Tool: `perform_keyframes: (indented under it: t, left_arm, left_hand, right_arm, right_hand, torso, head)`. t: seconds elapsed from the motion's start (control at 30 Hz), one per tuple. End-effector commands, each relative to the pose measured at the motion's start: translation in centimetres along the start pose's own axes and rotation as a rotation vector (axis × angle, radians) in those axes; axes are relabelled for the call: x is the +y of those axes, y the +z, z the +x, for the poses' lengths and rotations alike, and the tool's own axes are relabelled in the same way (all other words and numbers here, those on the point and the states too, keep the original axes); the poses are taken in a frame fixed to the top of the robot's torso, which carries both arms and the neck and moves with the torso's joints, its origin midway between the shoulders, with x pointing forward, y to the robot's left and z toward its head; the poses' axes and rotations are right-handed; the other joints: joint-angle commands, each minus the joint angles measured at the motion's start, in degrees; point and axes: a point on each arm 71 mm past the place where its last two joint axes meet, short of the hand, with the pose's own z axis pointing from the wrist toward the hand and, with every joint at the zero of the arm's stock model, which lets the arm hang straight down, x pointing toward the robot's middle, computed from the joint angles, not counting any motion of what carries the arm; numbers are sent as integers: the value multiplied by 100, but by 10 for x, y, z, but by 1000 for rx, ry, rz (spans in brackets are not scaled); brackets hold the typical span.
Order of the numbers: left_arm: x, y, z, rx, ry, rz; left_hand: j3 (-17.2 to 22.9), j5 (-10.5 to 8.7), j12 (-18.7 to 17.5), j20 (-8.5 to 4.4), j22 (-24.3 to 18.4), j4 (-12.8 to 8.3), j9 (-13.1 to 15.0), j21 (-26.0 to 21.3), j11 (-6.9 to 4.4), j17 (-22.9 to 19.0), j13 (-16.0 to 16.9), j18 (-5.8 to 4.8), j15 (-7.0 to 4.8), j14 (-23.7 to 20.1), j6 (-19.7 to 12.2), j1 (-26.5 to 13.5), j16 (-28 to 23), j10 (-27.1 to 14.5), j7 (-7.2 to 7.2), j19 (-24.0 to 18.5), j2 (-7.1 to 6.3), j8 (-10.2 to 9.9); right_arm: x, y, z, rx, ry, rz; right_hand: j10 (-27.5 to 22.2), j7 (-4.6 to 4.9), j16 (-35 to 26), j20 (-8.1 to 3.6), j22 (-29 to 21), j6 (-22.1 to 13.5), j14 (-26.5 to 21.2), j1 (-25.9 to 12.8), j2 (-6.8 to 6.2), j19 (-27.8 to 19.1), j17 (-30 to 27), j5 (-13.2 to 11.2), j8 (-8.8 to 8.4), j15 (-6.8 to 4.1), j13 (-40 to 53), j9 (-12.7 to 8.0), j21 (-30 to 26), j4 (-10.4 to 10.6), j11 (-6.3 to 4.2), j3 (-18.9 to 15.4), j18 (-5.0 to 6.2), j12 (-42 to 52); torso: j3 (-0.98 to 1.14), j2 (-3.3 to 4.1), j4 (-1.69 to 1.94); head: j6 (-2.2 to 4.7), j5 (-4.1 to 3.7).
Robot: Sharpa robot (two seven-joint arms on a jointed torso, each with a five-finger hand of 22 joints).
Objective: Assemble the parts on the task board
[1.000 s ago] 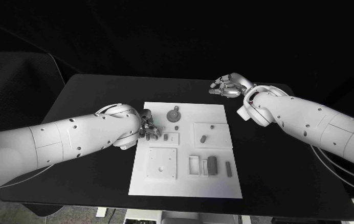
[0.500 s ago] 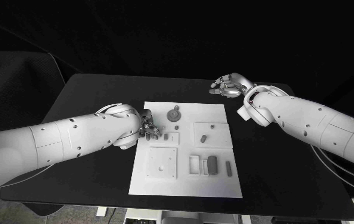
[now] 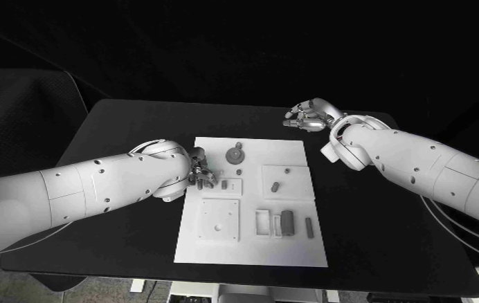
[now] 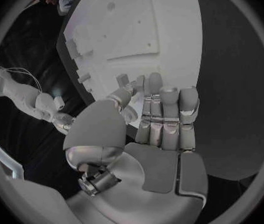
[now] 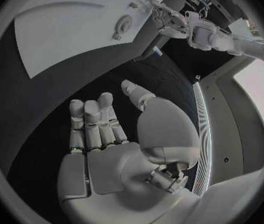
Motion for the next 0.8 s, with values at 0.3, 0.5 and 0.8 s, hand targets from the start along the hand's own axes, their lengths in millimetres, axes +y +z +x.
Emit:
perform_keyframes:
  t: [0.3, 0.5, 0.8]
  left_arm:
    - [-3, 0, 0, -8, 0, 11]
    - [-3, 0, 0, 0, 4, 8]
    - [-4, 1, 2, 22, 15, 3]
  left_hand:
    - [171, 36, 90, -17, 35, -89, 53, 99, -45, 40, 24, 204, -52, 114, 159, 357, 112, 164, -32, 135, 127, 88]
    - [185, 36, 110, -20, 47, -86, 65, 127, -60, 52, 32, 208, -65, 149, 200, 385, 145, 211, -42, 169, 124, 107]
    - [183, 33, 119, -21, 52, -81, 71, 141, -66, 58, 36, 210, -69, 166, 218, 386, 160, 232, -45, 184, 115, 115]
  right_arm:
    - [1, 0, 2, 18, 2, -5]
    - [1, 0, 2, 18, 2, -6]
    - [1, 0, 2, 19, 2, -6]
  right_hand:
    - [-30, 45, -24, -10, -9, -5, -56, -54, 5, -35, -10, -30, 23, 3, -10, -8, 115, 39, 10, 4, -67, 10]
    - [-30, 46, -24, -10, -10, -6, -56, -57, 5, -36, -10, -30, 24, 3, -10, -8, 115, 40, 10, 3, -68, 10]
    - [-30, 46, -24, -10, -10, -6, -56, -60, 5, -36, -10, -30, 24, 3, -11, -8, 115, 42, 10, 3, -68, 10]
  torso:
    - [1, 1, 0]
    - [6, 3, -3]
    - [6, 2, -2]
  head:
    - [-8, -5]
    - [-16, -8]
    - [-32, -14]
